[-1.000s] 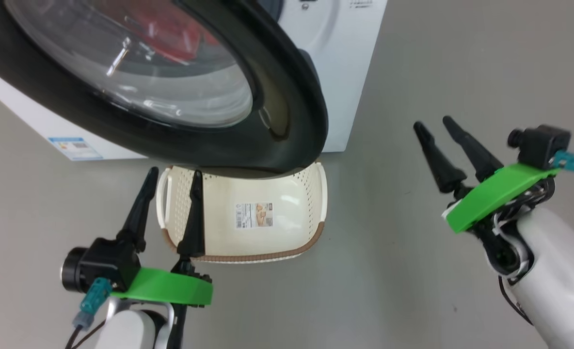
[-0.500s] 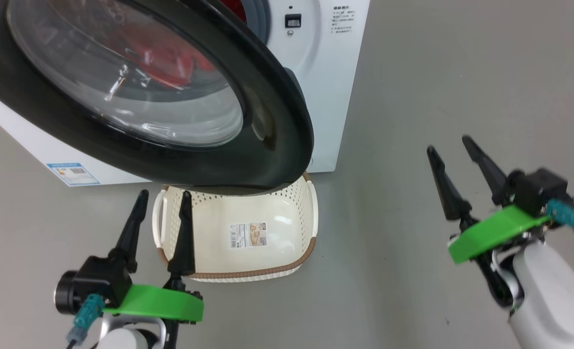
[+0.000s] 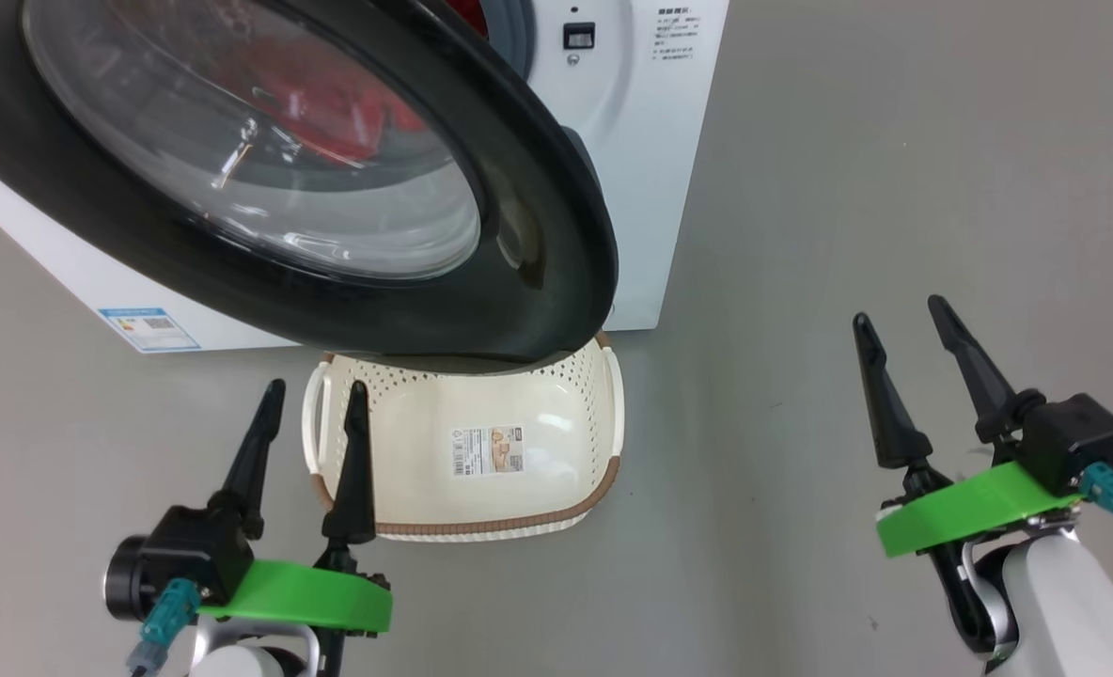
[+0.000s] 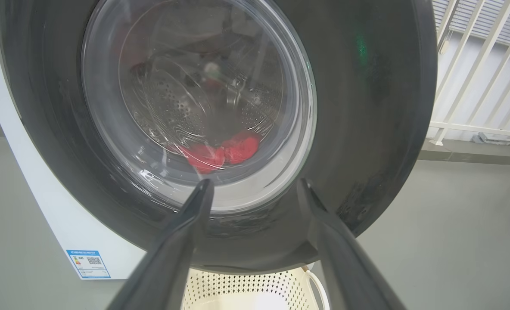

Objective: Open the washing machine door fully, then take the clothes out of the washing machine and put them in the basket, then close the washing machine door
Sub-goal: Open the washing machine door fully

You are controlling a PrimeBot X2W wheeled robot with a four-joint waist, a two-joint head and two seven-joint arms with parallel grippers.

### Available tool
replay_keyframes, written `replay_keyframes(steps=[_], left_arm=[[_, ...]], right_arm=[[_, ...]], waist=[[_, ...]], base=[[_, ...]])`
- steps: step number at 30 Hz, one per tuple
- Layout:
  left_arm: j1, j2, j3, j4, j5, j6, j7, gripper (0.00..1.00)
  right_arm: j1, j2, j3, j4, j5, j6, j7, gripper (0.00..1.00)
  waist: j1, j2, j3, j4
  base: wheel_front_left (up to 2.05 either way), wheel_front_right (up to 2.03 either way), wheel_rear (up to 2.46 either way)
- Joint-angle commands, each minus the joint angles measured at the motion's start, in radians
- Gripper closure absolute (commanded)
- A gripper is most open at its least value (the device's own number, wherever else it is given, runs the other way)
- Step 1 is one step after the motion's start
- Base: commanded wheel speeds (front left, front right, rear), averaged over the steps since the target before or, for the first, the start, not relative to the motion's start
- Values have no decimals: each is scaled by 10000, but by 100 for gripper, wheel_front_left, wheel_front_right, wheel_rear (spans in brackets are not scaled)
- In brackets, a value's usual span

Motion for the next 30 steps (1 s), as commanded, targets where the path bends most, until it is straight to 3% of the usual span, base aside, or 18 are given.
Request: replay_keyframes(steps=[1,27,28,30], left_arm=[[31,156,352,-242,1,-38,-76,0],[34,156,433,-153,95,-154,-76,0],[32,156,432,-156,105,-155,-76,0],[37,156,433,-173,113,-144,-76,0]], right_arm=[[200,72,136,-430,-273,48,-62,0],[548,51,625,-477,-589,48,-62,0],[523,31,660,-439,-679,48,-62,10],[448,-19,802,-258,-912,48,-62,100]], waist=[[0,-1,28,18],[0,-1,-78,46],[0,-1,-79,47],[0,-1,-79,41]], base=[[0,0,0],[0,0,0],[0,0,0],[0,0,0]])
